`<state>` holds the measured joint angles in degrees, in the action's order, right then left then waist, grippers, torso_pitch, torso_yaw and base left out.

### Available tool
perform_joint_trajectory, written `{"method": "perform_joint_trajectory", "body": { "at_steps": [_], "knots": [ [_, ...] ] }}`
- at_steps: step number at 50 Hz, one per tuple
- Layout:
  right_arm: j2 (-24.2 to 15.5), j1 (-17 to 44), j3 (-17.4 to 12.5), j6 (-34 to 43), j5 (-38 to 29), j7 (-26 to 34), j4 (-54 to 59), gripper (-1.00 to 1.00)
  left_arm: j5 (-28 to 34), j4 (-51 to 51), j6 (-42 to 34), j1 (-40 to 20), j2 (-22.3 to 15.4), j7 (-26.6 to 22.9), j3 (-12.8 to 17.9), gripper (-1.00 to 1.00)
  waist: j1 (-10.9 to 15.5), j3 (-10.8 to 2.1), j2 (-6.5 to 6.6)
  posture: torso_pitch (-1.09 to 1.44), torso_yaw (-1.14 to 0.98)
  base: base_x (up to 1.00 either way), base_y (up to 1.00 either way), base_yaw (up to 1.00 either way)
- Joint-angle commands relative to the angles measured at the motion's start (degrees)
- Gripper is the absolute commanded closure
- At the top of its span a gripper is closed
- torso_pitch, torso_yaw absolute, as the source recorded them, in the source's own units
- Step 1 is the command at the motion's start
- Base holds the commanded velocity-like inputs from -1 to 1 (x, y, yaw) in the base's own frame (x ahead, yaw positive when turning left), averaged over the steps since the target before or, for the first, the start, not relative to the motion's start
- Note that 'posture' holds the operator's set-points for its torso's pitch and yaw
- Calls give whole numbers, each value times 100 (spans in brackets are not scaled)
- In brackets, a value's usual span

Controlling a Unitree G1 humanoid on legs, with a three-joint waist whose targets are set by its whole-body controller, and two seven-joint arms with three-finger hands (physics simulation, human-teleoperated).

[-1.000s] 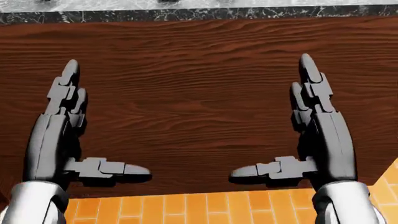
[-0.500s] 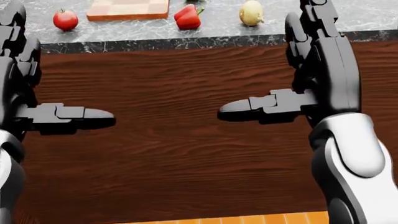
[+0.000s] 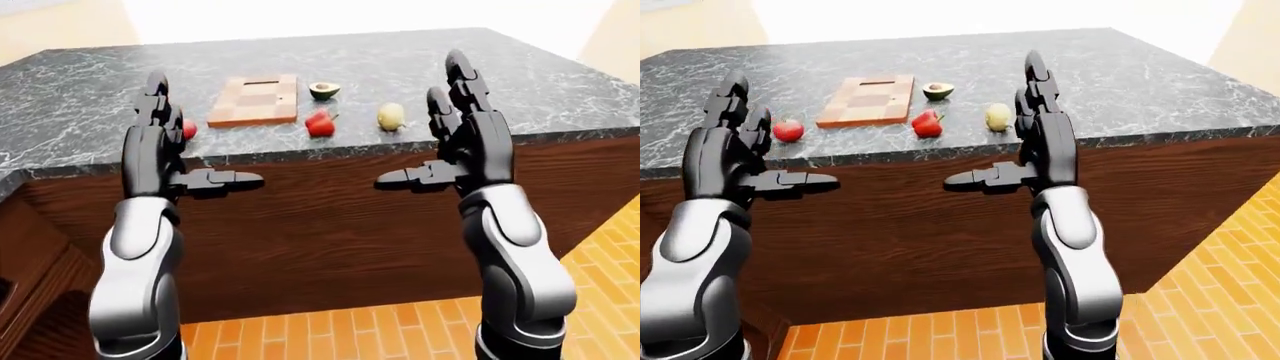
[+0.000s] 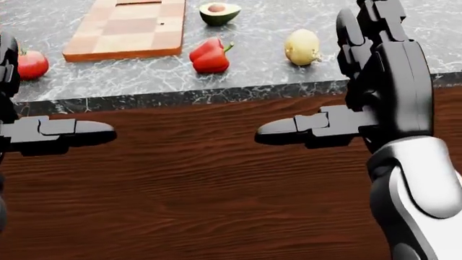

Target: Place the avocado, onion, tomato and bell pepper on the cutting board.

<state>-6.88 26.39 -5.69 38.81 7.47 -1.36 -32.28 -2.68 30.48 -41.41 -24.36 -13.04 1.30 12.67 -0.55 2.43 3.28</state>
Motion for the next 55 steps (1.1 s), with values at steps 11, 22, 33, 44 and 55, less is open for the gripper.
{"method": "perform_joint_trajectory", "body": {
  "at_steps": [11,22,33,44,55],
  "knots": [
    [-39,194,43,-29,-127,48,-253,-100,-32,516,-166,-94,-187,58,186,-100,88,-45,-224,0,0,16,1,0],
    [-15,186,65,-106,-226,114,-263,-100,-43,563,-206,-130,-203,99,169,-100,38,-75,-500,0,0,0,2,0],
    [-18,115,23,-127,-226,159,-317,-100,7,655,-269,-96,-185,41,141,-100,71,-224,96,0,0,0,12,0],
    [33,53,82,-255,-275,154,-240,-100,73,680,-266,-71,-157,-17,115,-100,22,-224,-604,0,0,0,14,0],
    [28,-73,46,-288,-291,208,-302,-100,158,686,-268,-67,-118,-27,58,-100,14,-164,-141,0,0,0,18,0]
  ]
}}
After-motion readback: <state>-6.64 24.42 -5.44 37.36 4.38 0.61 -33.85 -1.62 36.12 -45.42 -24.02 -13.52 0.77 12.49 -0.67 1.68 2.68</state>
